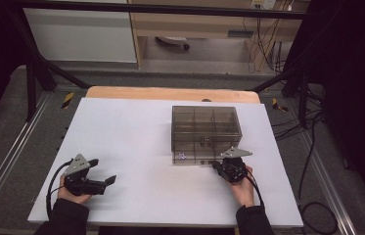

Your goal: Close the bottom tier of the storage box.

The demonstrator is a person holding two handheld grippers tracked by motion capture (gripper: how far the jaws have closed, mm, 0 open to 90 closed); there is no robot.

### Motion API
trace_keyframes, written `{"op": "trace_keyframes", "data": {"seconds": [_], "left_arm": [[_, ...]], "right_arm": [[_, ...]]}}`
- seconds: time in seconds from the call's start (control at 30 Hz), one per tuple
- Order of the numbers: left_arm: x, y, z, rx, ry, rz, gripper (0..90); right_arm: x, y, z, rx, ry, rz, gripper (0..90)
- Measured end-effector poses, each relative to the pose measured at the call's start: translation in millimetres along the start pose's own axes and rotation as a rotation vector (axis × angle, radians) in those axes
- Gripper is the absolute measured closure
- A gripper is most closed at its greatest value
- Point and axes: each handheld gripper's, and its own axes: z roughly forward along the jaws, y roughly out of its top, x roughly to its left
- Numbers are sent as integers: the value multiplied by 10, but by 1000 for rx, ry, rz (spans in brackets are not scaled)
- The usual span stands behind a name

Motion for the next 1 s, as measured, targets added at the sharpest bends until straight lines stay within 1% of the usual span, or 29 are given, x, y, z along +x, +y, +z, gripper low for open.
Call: {"op": "trace_keyframes", "data": {"seconds": [0.13, 1.0], "left_arm": [[2, 0, -2, 0, 1, 0, 28], [-2, 0, 1, 0, 1, 0, 28]], "right_arm": [[-6, 12, 9, -1, -4, -6, 900], [-37, 46, 55, -5, -4, 3, 900]]}}
